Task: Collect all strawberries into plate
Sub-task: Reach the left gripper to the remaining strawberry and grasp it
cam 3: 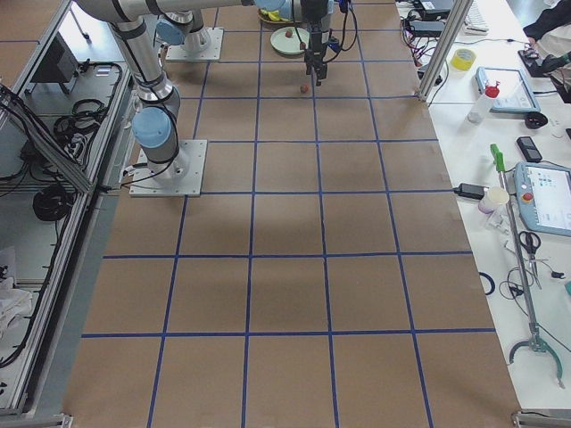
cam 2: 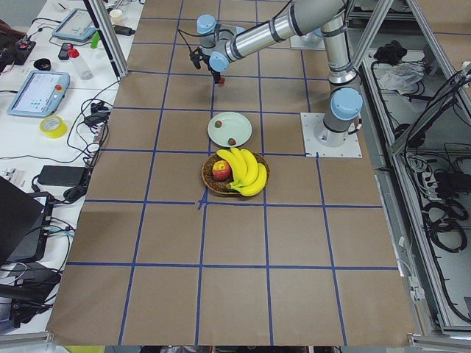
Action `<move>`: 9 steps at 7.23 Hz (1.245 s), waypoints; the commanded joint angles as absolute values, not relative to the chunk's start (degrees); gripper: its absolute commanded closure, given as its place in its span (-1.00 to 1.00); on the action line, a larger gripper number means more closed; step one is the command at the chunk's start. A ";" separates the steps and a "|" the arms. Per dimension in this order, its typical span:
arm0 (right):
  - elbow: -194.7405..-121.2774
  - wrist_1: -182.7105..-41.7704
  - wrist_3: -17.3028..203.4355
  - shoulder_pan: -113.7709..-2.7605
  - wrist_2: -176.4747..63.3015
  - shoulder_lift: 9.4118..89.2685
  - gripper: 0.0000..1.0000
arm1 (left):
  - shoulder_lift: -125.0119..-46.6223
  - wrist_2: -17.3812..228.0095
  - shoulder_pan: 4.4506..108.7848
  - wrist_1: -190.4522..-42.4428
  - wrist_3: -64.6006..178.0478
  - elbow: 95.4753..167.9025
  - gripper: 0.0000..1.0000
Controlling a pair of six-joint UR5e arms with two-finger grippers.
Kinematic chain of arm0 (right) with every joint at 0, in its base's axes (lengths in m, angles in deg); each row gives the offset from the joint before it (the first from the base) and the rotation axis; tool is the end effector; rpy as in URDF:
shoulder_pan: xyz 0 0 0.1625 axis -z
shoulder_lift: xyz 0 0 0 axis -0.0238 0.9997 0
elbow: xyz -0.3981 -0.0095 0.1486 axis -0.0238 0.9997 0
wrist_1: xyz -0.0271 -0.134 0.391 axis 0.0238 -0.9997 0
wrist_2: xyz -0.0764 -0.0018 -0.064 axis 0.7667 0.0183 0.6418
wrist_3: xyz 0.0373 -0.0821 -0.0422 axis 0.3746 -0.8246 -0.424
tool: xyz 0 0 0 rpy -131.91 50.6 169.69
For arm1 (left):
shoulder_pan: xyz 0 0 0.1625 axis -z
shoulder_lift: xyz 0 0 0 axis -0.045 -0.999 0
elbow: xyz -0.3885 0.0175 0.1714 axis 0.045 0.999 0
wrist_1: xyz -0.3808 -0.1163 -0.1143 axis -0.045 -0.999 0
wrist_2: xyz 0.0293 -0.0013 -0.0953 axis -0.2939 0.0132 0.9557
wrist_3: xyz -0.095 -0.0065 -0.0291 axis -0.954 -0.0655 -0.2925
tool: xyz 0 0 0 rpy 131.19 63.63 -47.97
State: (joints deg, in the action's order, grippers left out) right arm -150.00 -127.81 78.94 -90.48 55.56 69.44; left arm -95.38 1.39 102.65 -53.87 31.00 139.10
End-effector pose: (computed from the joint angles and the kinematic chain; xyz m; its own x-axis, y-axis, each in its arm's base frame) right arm 0.1510 -0.4983 0.5357 -0.9998 0.0070 -0.0204 0.0096 0.9919 -0.1267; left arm -0.3030 -0.5555 0.1938 -0.8987 -0.4299 0.0868 -0.4212 0.9012 0.1024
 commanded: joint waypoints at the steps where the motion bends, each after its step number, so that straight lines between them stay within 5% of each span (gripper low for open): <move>1: -150.00 -127.87 78.94 -90.48 55.56 69.44 -1.00 | -96.37 1.52 103.07 -54.22 29.53 139.59 -0.87; 2: -150.00 -127.78 78.94 -90.48 55.56 69.44 -1.00 | -96.28 1.60 103.07 -54.05 29.62 140.64 -0.53; 5: -150.00 -127.78 78.94 -90.48 55.56 69.45 -1.00 | -95.75 3.96 103.07 -54.75 29.89 141.18 -0.45; 8: -150.00 -127.78 78.94 -90.48 55.56 69.44 -1.00 | -95.75 3.89 103.07 -54.92 30.32 141.18 0.86; 9: -150.09 -127.78 78.94 -90.48 55.56 69.44 -1.00 | -95.67 3.89 103.07 -54.92 30.50 141.18 1.00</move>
State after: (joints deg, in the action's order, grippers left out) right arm -150.02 -127.77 78.94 -90.48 55.56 69.45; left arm -95.73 3.89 103.08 -54.88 30.29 141.17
